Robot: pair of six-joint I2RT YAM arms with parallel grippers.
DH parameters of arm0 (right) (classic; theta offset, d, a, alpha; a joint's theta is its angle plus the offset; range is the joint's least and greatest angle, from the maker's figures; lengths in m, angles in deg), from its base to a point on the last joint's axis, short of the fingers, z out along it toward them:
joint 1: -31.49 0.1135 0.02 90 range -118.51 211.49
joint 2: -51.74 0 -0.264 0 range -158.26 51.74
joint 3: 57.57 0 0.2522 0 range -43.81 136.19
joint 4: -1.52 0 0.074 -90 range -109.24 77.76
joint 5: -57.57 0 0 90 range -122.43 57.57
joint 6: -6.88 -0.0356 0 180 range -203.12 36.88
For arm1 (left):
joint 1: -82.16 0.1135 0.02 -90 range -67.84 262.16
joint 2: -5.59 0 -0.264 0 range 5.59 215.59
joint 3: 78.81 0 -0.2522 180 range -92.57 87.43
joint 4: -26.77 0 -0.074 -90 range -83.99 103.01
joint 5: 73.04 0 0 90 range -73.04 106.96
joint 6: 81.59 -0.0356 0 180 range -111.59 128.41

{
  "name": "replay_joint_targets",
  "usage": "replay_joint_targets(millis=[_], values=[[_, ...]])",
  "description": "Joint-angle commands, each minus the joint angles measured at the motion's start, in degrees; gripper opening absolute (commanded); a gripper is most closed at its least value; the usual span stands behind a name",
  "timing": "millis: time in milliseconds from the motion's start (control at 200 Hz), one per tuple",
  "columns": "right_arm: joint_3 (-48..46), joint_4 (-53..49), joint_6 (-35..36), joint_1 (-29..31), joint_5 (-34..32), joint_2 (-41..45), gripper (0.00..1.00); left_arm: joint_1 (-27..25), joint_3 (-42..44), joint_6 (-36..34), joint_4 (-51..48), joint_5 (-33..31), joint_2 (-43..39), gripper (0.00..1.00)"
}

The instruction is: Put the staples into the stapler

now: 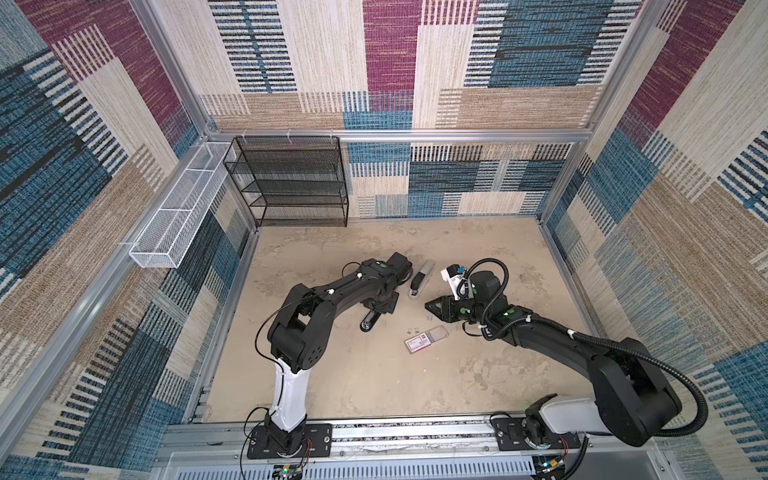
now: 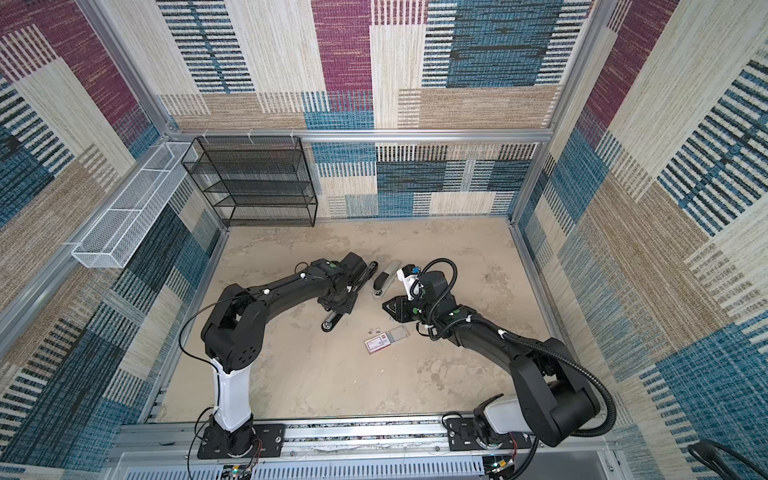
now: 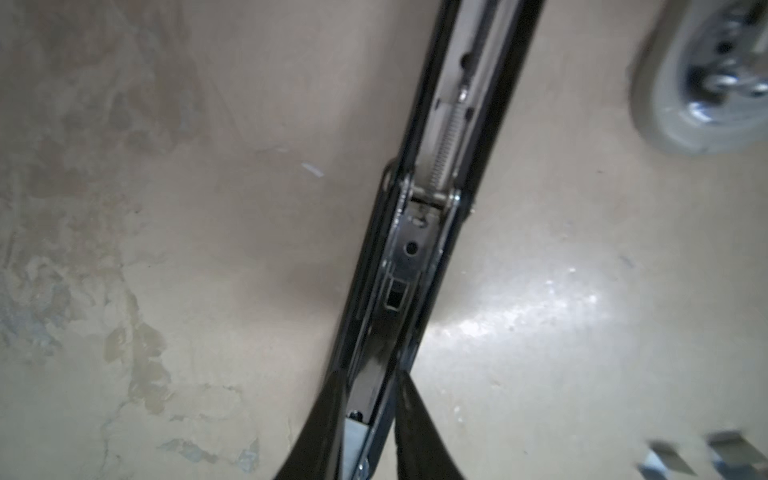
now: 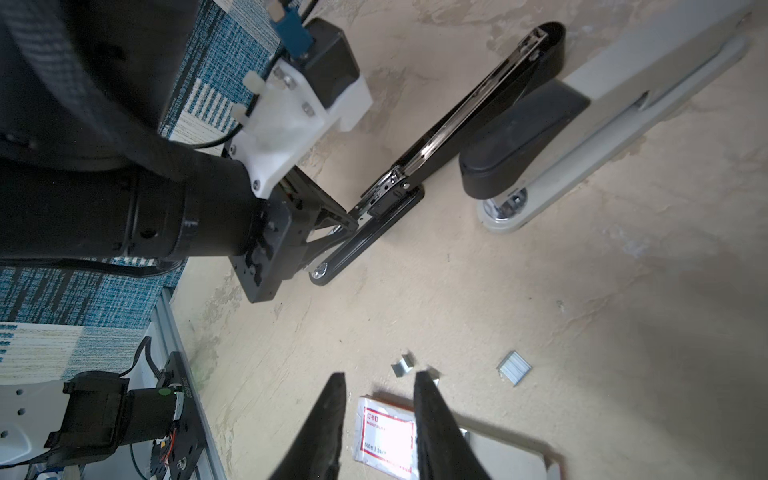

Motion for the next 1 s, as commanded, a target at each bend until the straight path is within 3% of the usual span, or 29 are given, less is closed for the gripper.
replay_joint_targets(millis=[0, 290, 391, 671, 796, 996], values=[[1.05, 2.45, -0.13, 0.0, 1.23, -0.67, 0.32, 1.51, 3.41, 0.29, -3.29, -0.03, -0.73, 0.2], [2.95, 3.27, -0.08, -0.02, 2.49, -3.73, 0.32, 3.68, 12.59, 0.56, -2.85, -1.24, -7.41, 0.19], [4.68, 3.58, -0.08, -0.01, 3.21, -5.44, 0.33, 3.68, 13.67, -0.09, -2.9, -0.4, -10.24, 0.23], [11.8, 3.8, -0.7, 0.19, 4.27, -11.81, 0.52, 3.86, 11.6, -0.28, -1.58, 0.87, -16.92, 0.37], [16.71, 3.03, -0.79, 0.26, 4.74, -15.68, 0.55, 5.32, 13.96, 0.18, 3.47, 2.37, -19.65, 0.45], [25.31, 1.44, -2.67, 0.18, 3.11, -23.41, 0.55, 10.0, 13.76, -0.18, 13.85, 7.2, -17.31, 0.47]])
